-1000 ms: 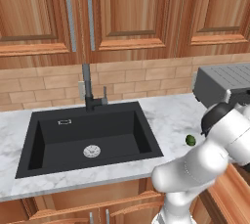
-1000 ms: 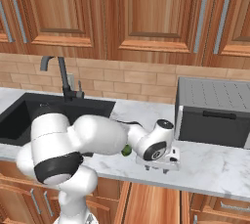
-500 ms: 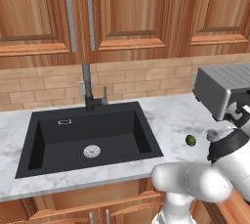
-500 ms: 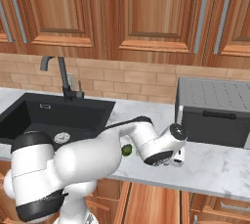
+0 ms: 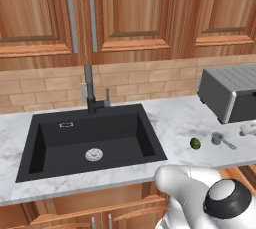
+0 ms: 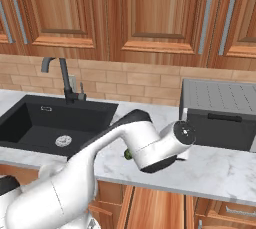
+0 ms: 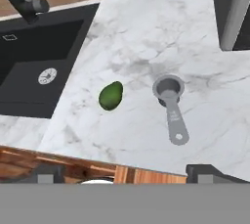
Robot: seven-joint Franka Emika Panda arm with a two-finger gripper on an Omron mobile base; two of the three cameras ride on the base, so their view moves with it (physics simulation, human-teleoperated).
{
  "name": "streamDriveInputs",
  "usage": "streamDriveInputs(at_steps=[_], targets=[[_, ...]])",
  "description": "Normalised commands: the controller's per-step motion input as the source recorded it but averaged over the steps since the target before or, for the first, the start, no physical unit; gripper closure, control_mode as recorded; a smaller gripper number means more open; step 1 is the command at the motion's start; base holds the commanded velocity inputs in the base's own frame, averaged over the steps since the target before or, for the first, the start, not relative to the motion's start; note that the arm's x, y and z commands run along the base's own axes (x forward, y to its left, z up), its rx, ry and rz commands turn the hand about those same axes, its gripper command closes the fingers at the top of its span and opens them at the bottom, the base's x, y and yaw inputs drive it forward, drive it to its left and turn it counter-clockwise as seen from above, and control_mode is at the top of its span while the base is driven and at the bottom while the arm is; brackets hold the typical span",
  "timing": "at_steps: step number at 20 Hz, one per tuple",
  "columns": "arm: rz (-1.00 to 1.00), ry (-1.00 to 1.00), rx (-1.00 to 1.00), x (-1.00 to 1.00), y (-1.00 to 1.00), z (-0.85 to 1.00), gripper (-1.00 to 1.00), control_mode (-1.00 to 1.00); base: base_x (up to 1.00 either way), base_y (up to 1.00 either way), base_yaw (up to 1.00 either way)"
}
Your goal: Pick the measuring cup from the drawer and place it on the counter.
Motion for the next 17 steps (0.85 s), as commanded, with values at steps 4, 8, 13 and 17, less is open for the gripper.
streamDriveInputs(at_steps=[4,8,13,17], targets=[[0.03,-0.1,-0.26,-0.41,1.0,0.69,-1.0,-1.0,0.0,0.0,0.0],[0.01,-0.11,-0.28,-0.24,1.0,0.1,-1.0,-1.0,0.0,0.0,0.0],[0.0,-0.15,-0.19,-0.14,1.0,-0.14,-1.0,-1.0,0.0,0.0,0.0],[0.0,-0.15,-0.15,-0.08,1.0,-0.26,-1.0,-1.0,0.0,0.0,0.0]])
